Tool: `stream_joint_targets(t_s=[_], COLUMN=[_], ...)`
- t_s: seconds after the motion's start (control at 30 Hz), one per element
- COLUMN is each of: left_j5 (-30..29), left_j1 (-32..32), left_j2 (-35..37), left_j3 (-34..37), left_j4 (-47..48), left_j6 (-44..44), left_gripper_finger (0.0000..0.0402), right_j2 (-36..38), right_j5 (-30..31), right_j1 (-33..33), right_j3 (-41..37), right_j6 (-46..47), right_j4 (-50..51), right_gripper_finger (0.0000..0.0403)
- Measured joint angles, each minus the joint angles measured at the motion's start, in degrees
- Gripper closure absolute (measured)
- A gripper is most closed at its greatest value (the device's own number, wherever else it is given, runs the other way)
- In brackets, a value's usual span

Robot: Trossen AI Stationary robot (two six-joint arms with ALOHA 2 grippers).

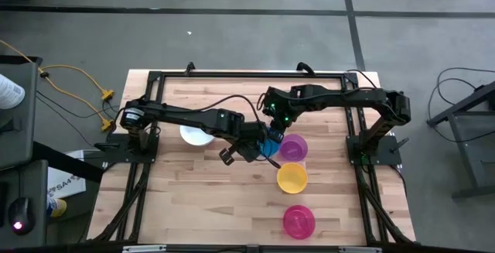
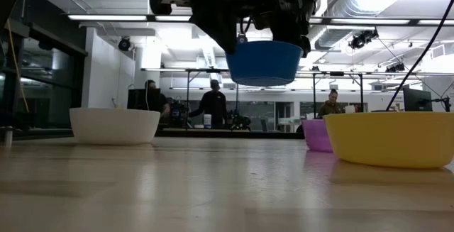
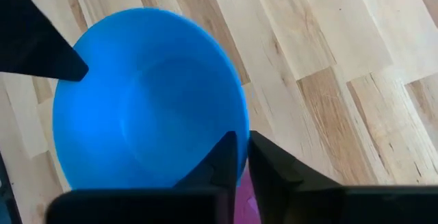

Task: Nest bowls inside each other
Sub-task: Stack the blue bowl on the white bowl

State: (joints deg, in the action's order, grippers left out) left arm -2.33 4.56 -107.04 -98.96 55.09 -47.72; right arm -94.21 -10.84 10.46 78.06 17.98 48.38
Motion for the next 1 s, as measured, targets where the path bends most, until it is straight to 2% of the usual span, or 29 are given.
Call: stream_joint_targets(t_s=[0.23, 0.4, 1.0], left_j5=[0.0, 0.0, -0.7], left_j1=[0.0, 0.0, 0.9], left_j2=[0.0, 0.0, 0.0], left_j3=[0.0, 0.0, 0.0], left_j4=[0.4, 0.4, 1.0], left_j6=[0.7, 1.1, 1.6], left_gripper_finger=[0.0401, 0.0401, 0.0401], right_j2=[0.0, 0.0, 0.4], right_j5=[-0.2, -0.1, 0.8], right_j1=[0.0, 0.0, 0.0], right_j3=[0.0, 0.0, 0.0], right_j6=[0.2, 0.1, -1.7], right_j4=[0.2, 0.1, 0.3], right_gripper_finger=[0.0299, 0.0268, 0.0262])
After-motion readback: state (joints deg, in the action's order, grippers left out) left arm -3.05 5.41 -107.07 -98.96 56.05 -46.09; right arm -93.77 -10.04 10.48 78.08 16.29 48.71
